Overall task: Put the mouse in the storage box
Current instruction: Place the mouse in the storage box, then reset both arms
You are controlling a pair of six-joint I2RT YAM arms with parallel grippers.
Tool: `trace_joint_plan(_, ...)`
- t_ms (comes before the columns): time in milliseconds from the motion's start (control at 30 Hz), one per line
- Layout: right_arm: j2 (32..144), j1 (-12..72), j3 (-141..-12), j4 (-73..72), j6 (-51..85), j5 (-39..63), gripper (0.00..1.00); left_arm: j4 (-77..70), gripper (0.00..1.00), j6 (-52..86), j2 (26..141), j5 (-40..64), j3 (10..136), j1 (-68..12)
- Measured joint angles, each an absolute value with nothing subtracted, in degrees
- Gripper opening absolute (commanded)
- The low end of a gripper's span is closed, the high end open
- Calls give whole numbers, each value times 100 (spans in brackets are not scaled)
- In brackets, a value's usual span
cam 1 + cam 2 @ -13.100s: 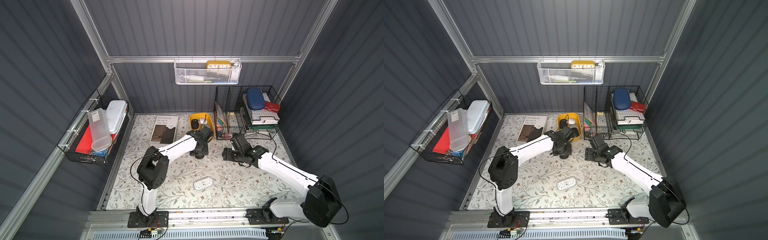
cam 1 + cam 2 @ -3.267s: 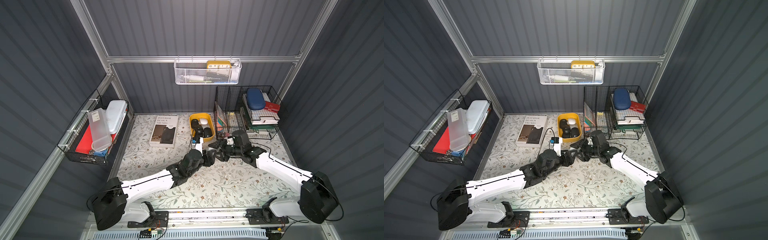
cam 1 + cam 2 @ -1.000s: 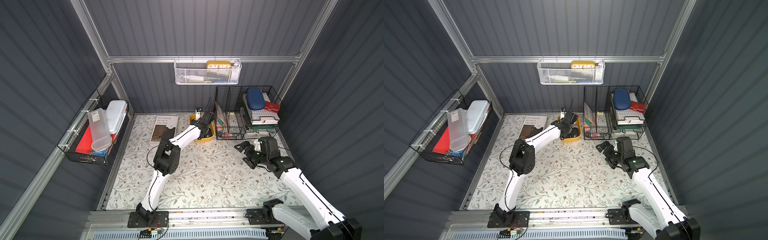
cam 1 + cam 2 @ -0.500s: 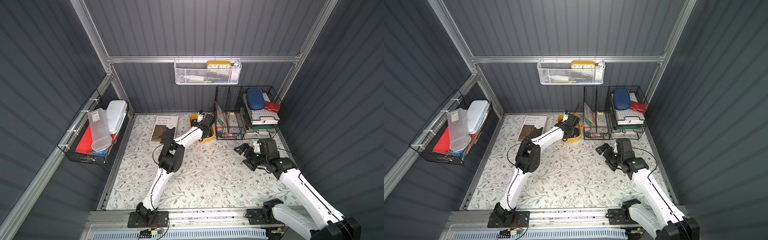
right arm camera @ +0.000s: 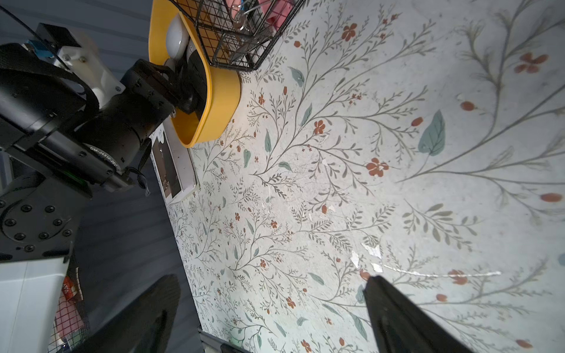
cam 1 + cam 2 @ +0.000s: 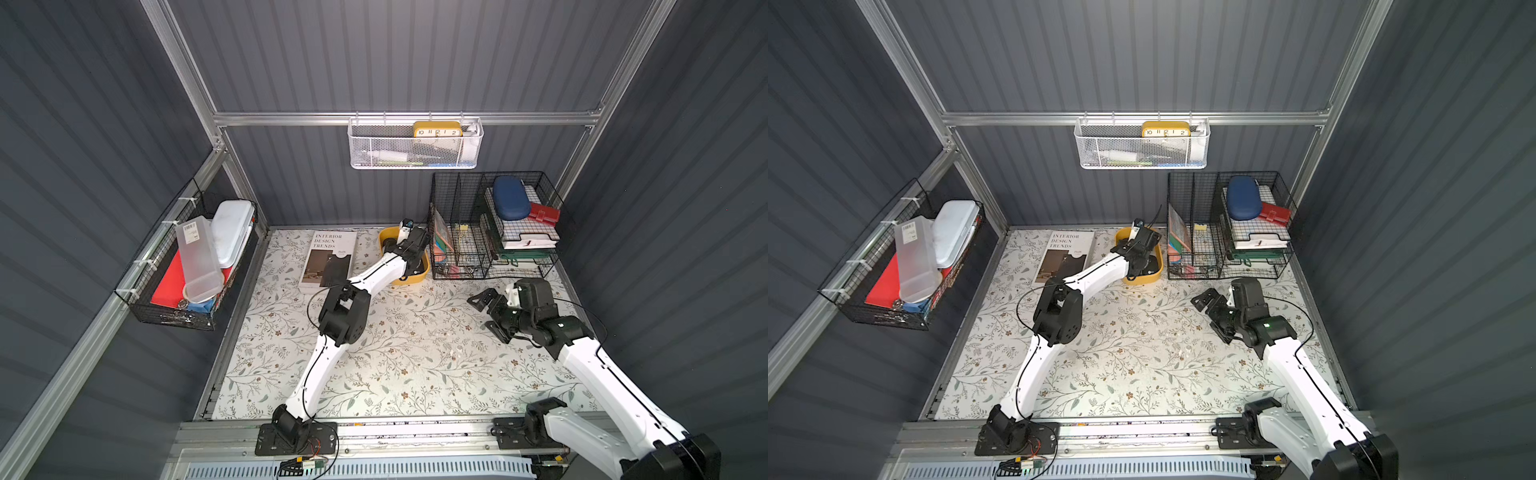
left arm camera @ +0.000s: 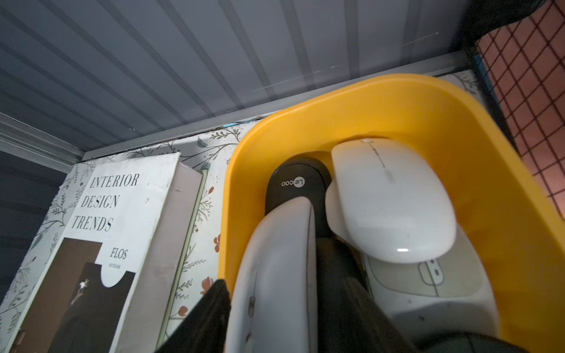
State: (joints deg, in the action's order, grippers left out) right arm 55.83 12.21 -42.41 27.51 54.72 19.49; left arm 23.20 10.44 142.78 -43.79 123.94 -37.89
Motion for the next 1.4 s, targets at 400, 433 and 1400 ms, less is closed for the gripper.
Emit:
trace_joint_plan(400,5581,1221,-4523,3061,5096,1697,99,1918,99,1566,12840,-3194,11557,-3789)
trace_joint_plan(433,5572,1221,-4624,3096,5009,1610,99,1767,99,1629,12514,-3138,11371,-3789)
trace_joint_plan(1400,5446,1210,-3262,-152,1253,-2888,99,-5701,99,972,8431,-4209,3916,-1081)
